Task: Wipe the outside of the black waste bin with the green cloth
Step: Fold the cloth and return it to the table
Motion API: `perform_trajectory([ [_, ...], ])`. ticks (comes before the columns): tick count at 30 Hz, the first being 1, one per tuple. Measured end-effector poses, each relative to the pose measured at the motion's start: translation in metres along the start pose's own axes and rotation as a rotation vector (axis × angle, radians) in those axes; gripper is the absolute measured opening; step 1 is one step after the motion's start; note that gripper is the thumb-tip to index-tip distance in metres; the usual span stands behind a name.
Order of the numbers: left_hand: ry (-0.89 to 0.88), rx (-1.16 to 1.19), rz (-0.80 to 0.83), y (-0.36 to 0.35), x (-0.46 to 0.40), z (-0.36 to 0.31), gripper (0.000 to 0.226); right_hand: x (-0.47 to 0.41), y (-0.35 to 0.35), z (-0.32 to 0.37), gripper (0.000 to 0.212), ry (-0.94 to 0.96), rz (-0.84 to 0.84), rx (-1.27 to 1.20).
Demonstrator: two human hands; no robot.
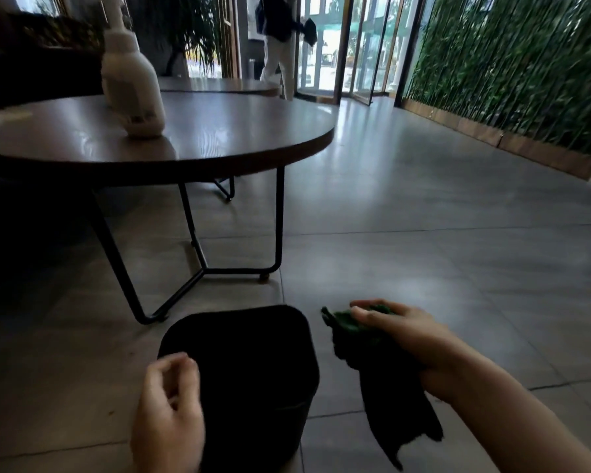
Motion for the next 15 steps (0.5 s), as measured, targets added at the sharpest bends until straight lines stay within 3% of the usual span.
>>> perform_trajectory([
  [2, 0.24, 0.182, 0.139, -0.028, 0.05, -0.012, 0.016, 0.015, -0.021, 0.033, 0.04, 0.022, 0.122, -0.169],
  [6, 1.044, 0.572, 0.547, -0.084, 0.146, -0.036, 0.081, 0.043, -0.06, 0.07, 0.054, 0.09, 0.327, -0.482],
  [7, 1.15, 0.71, 0.581, -0.09, 0.156, -0.051, 0.089, 0.047, -0.063, 0.07, 0.055, 0.129, 0.349, -0.486],
  [8, 1.142, 0.84, 0.576, -0.091, 0.154, -0.065, 0.087, 0.049, -0.062, 0.066, 0.055, 0.181, 0.335, -0.423],
  [11, 0.845, 0.966, 0.641, -0.085, 0.127, -0.106, 0.065, 0.047, -0.043, 0.044, 0.056, 0.352, 0.249, -0.055],
  [14, 0.423, 0.776, 0.705, -0.072, 0.109, -0.132, 0.043, 0.052, -0.038, 0.03, 0.073, 0.434, 0.333, 0.141],
  [15, 0.252, 0.673, 0.706, -0.068, 0.106, -0.14, 0.05, 0.055, -0.039, 0.029, 0.084, 0.463, 0.366, 0.184],
])
Point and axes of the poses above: each hand's wrist, its own x-axis away from the middle knuckle, its own y-axis out of the back of the hand, z = x × y, the point moved 8 cm from there along -x, towards the middle knuckle, and after that the axes turned 10 degrees about -z, right-handed, at the moved point
